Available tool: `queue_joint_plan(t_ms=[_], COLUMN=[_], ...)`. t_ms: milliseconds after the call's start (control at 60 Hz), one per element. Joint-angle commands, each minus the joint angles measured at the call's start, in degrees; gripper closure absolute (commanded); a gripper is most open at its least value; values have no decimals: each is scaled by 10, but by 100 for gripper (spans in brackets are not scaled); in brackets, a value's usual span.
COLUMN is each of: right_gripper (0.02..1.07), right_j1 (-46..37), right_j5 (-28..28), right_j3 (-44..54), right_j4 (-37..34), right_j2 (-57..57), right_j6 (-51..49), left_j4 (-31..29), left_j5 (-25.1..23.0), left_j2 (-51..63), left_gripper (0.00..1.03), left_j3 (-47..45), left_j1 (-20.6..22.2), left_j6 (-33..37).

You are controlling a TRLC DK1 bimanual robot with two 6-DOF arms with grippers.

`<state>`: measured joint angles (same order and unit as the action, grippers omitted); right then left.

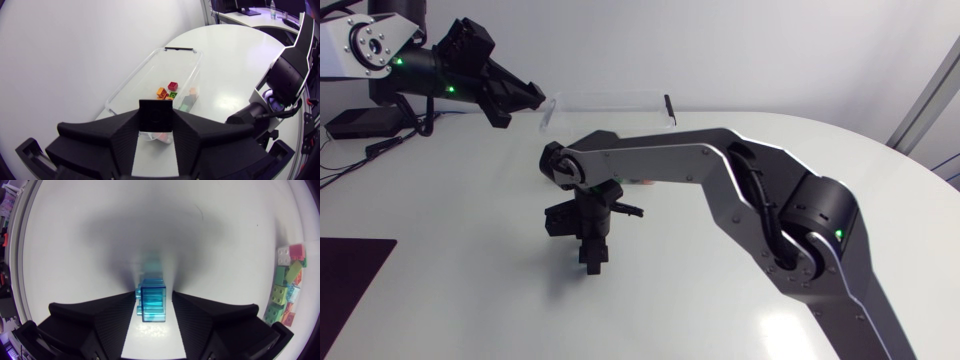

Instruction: Place the duplo bricks in the container

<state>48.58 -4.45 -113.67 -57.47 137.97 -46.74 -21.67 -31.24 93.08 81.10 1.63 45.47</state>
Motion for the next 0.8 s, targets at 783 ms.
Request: queue_joint_plan(t_ms=[783], right_gripper=[82], right_j1=[-131], right_j5=[-98], right_j3=[158], right_j4=[10], right_j2=[-302], right_j6=[49], left_j4=[163], left_j5=[134], left_j2=[203], left_gripper=[83], left_j3=[180], left_j1=[94], left_j6=[-263])
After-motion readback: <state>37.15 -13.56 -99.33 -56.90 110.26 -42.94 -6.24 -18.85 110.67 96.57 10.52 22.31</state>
